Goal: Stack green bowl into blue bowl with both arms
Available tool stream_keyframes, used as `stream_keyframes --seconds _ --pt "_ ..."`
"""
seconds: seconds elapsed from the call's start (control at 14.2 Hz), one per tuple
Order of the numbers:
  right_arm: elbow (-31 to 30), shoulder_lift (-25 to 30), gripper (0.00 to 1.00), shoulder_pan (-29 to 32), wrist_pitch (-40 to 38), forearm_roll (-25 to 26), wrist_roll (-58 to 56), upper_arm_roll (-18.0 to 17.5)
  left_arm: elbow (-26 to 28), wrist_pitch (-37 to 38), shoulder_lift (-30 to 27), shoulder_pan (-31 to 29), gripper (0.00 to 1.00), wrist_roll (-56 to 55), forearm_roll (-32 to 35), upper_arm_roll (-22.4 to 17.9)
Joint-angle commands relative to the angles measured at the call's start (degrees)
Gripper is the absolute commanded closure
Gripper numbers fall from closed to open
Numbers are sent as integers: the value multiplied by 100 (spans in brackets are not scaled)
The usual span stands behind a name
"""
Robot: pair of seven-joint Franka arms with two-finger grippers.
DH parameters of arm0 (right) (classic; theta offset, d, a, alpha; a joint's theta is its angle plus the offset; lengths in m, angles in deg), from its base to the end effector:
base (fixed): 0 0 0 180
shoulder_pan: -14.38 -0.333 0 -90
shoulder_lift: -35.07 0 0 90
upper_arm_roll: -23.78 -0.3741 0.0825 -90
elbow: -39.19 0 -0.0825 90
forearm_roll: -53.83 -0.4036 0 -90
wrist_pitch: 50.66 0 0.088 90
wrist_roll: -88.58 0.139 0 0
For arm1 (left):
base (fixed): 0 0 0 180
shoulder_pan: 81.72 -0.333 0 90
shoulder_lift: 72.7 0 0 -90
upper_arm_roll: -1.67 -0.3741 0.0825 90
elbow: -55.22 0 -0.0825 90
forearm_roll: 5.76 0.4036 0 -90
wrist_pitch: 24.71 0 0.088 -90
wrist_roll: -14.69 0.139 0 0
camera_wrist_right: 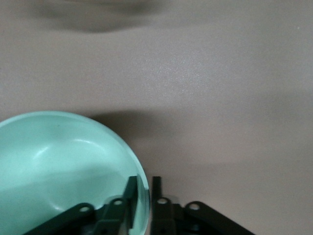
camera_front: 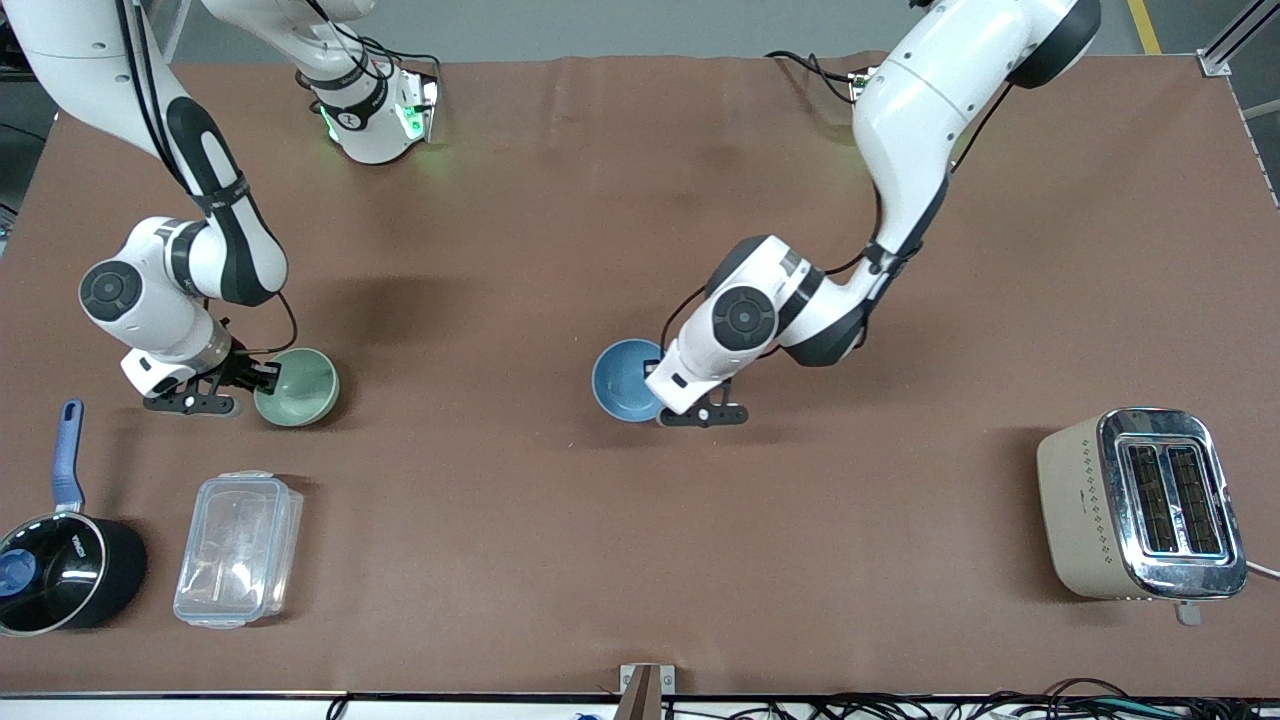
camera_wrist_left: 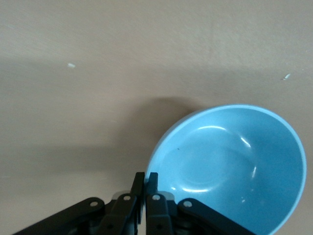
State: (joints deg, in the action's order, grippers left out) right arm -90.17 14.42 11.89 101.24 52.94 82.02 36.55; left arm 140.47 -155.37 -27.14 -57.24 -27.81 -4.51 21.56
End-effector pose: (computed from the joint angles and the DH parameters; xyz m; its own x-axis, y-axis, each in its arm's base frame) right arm 0.5664 -0.1042 0.2147 0.9975 -0.0616 0.0338 -0.0640 -0.9952 0.0744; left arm 0.5888 -0.5058 0.2224 0.9905 0.0430 -0.1304 0.0673 -0.9799 0.1876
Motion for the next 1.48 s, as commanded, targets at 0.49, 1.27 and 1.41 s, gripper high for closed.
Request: stream_keyframes --seconds 0.49,1.27,1.41 --pt "2535 703 100 -505 -4323 -799 1188 -178 -596 1099 -881 -171 0 -470 148 -713" --pt "3153 -236 100 -2210 -2756 -634 6471 -1831 -615 3422 -3193 -2412 0 2289 420 -785" --pt "3153 -509 100 -2509 -2412 -143 7218 -1840 -571 3773 -3536 -2387 0 2447 332 -950"
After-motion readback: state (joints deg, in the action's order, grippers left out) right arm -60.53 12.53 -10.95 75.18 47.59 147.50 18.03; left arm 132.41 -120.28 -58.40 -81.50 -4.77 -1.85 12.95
